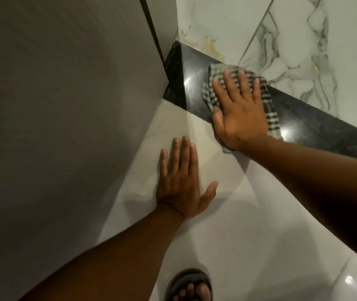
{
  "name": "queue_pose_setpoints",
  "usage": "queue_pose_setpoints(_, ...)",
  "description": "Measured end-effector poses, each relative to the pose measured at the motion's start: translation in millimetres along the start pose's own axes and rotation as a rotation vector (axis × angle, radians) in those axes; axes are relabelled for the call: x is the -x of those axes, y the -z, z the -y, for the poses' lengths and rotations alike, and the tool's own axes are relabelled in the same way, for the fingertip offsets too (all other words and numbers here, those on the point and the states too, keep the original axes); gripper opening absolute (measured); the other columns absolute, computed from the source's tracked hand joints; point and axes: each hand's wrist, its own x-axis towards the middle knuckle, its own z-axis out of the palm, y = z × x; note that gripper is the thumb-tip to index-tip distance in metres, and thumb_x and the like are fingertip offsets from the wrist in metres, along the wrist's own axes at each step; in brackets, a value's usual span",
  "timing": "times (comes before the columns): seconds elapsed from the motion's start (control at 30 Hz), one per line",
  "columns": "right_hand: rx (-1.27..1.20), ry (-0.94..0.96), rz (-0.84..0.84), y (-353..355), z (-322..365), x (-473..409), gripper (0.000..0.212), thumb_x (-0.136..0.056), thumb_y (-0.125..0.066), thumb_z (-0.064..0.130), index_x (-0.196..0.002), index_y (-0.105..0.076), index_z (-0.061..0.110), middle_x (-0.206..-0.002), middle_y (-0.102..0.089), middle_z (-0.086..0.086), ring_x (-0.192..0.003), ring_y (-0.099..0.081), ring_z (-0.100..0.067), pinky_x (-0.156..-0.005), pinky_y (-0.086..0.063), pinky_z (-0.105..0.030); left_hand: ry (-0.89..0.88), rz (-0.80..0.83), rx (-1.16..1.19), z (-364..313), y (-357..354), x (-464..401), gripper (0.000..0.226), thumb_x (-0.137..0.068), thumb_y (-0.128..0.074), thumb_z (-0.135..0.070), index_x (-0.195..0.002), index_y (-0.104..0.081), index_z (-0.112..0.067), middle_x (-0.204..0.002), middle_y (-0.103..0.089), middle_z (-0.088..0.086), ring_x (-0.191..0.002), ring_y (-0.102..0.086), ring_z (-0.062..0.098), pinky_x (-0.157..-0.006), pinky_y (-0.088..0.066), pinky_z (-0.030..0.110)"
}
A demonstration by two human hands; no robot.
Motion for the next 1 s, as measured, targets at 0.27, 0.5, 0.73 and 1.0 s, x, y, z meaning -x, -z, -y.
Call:
queue_pose_setpoints(0.27, -0.007, 0.041, 0.025, 8, 69, -105, 0.07, -0.098, -0.025, 0.048, -0.161, -0.016, 0.019, -0.169, -0.012, -0.014, -0.156, -0.004, -0.037, -0.125, 0.001, -0.058, -0.009, 0.003, 0.029, 1, 0, 1, 0.113, -0.086, -0.049, -0.072, -0.165, -0.007, -0.003, -0.174, -0.011, 0.02, -0.161, -0.005, 0.038, -0.129, -0.001, 0.057)
queue_pose_setpoints(0.5, 0.04, 0.222, 0.068, 12, 46, -84, 0.069, -0.098, -0.018, 0.047, -0.161, -0.015, 0.019, -0.17, -0.01, -0.011, -0.157, -0.001, -0.033, -0.126, 0.0, -0.056, -0.011, 0.036, 0.027, 0, 2, 1, 0.112, -0.086, -0.046, -0.072, -0.165, -0.007, -0.002, -0.174, -0.008, 0.021, -0.161, -0.005, 0.039, -0.129, -0.005, 0.061)
queue_pose_setpoints(0.73, -0.023, 0.084, -0.007, 11, 66, -106, 0.068, -0.1, -0.026, 0.046, -0.161, -0.016, 0.017, -0.169, -0.013, -0.014, -0.156, -0.005, -0.035, -0.126, -0.001, -0.056, -0.022, 0.032, 0.049, 2, -2, 1, 0.112, -0.087, -0.046, -0.072, -0.165, -0.005, -0.002, -0.175, -0.006, 0.02, -0.162, -0.001, 0.038, -0.129, 0.001, 0.058)
queue_pose_setpoints(1.0, 0.038, 0.5, 0.076, 7, 14, -41, 0.065, -0.097, -0.022, 0.043, -0.158, -0.03, 0.02, -0.168, -0.021, -0.01, -0.156, -0.011, -0.035, -0.125, -0.003, -0.059, -0.03, -0.029, 0.065, 2, -1, 0, 0.104, -0.092, -0.045, -0.071, -0.164, -0.017, 0.0, -0.174, -0.012, 0.02, -0.162, -0.003, 0.036, -0.129, -0.004, 0.059)
